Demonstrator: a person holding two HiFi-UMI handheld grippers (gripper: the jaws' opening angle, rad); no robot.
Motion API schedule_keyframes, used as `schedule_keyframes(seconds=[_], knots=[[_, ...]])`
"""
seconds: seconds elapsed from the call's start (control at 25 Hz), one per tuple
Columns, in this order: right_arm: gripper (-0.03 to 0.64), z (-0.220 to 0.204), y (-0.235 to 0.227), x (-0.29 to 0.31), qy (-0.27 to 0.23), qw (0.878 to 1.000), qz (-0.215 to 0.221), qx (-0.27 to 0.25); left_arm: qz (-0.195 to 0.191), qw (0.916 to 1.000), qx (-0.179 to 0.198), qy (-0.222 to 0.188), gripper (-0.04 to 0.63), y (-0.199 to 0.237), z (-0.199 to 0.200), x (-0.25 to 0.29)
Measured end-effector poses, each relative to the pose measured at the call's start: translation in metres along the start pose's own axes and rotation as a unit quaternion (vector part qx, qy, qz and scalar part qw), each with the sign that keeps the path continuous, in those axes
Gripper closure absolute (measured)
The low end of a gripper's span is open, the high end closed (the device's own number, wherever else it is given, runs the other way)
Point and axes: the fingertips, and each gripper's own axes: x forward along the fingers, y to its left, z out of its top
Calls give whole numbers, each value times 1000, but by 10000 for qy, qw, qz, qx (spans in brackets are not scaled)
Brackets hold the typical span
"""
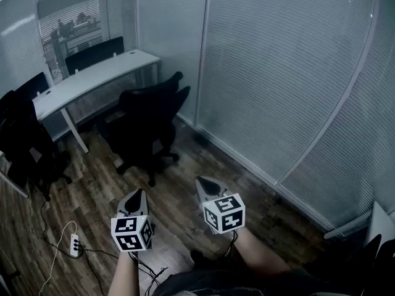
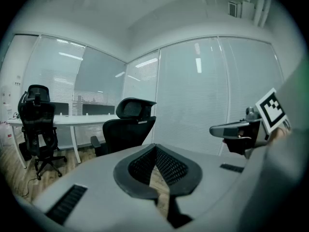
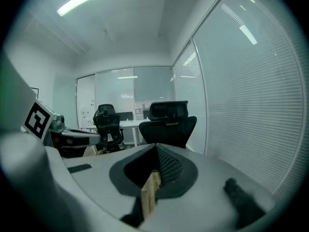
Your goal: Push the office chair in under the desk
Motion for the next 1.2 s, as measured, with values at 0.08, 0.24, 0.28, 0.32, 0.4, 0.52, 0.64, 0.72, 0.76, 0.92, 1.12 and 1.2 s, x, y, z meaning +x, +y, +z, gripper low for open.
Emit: schedule_keyframes(seconds=[0.08, 0.24, 0.28, 0.32, 0.4, 0.52, 0.64, 0.72, 0.76, 0.92, 1.12, 1.2], knots=[[595, 1, -1, 0, 0, 10000, 7, -17, 12, 10000, 1, -8, 580, -2, 2, 0], [595, 3, -3, 3, -8, 10000, 25, -8, 42, 10000, 6, 80, 580, 0, -3, 2], [595, 4, -3, 3, -12, 10000, 26, 9, 43, 10000, 4, 80, 580, 1, -2, 2], [595, 5, -3, 4, -13, 10000, 25, 30, 46, 10000, 0, 74, 580, 2, -1, 2], [595, 5, -3, 7, -2, 10000, 29, 67, 76, 9999, -22, 65, 580, 5, -1, 2], [595, 3, -2, 12, 36, 9999, 69, 89, 124, 9998, -83, 94, 580, 11, -5, 4], [595, -2, -4, 18, 45, 9997, 163, 167, 171, 9997, -121, 128, 580, 15, -10, 12], [594, -5, -10, 25, 43, 9991, 230, 349, 226, 9995, -155, 137, 580, 17, -11, 20], [594, -6, -14, 30, 56, 9986, 261, 457, 262, 9994, -172, 141, 580, 18, -11, 25], [594, 3, -39, 53, 15, 9980, 350, 528, 419, 9990, -152, 83, 580, 20, -3, 49], [594, 20, -80, 78, -128, 9994, 312, 89, 678, 9974, 187, -127, 580, 17, 15, 76], [594, 26, -92, 90, -148, 9994, 321, 12, 800, 9964, 244, -157, 580, 19, 20, 86]])
